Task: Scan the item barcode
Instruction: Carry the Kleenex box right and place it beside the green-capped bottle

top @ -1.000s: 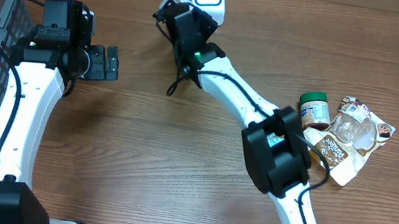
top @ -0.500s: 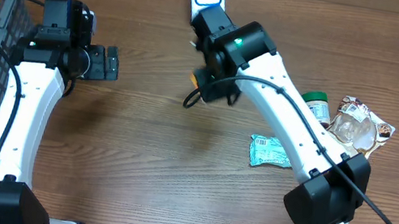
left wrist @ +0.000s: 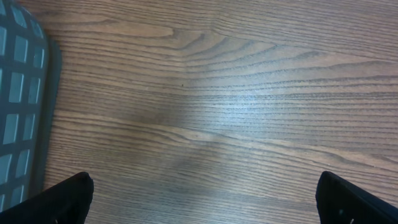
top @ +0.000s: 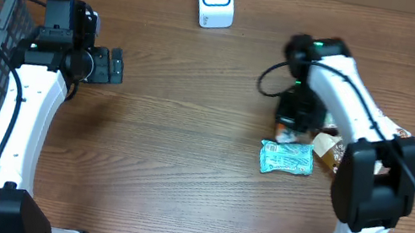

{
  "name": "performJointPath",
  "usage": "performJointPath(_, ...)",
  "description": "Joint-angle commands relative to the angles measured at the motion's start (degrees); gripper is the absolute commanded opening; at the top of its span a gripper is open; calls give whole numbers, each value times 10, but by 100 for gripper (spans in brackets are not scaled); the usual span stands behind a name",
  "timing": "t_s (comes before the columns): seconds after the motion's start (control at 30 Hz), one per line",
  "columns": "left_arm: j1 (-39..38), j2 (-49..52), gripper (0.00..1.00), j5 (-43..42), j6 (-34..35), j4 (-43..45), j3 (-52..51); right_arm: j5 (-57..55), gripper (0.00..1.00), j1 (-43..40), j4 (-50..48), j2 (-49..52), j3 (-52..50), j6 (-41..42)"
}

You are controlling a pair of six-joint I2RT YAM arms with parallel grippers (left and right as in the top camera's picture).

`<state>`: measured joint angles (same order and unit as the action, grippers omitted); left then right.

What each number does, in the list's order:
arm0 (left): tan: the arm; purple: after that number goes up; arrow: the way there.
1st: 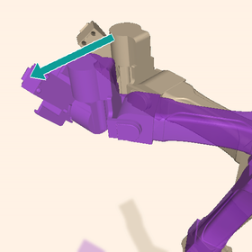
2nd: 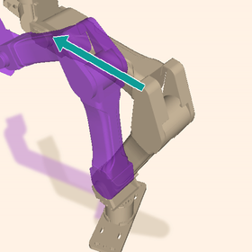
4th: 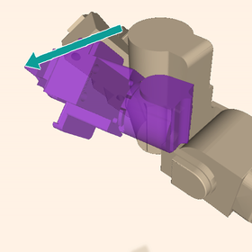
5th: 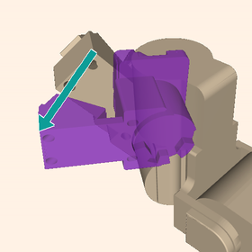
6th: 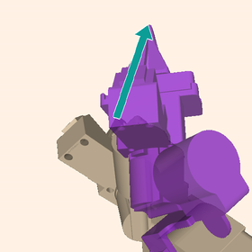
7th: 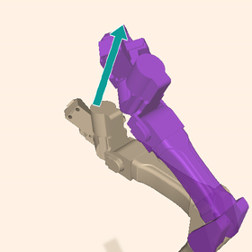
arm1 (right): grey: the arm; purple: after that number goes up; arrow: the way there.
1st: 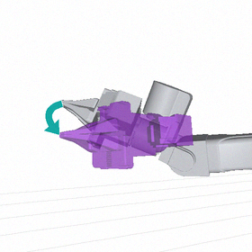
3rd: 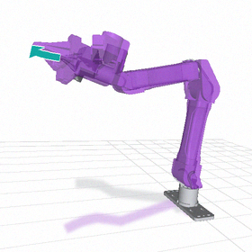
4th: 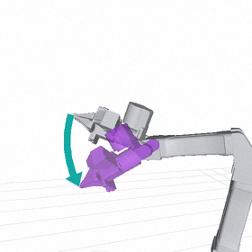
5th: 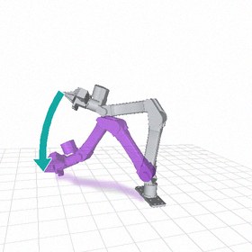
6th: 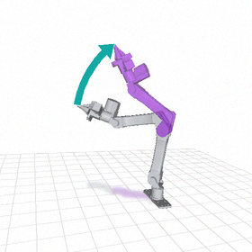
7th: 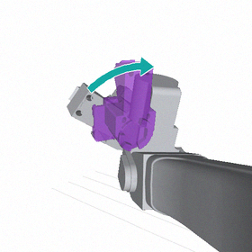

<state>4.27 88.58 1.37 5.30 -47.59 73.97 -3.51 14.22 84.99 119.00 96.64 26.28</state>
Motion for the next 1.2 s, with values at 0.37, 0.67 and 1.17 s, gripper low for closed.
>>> performJointPath(0.37,2,3,100,3,-17,0,1,16,50,1,60,-62,-5,-56)
performJointPath(0.67,2,3,100,3,-17,0,1,111,68,79,55,-286,5,-113)
performJointPath(1.17,2,3,100,3,-17,0,1,108,100,108,121,-595,5,-116)
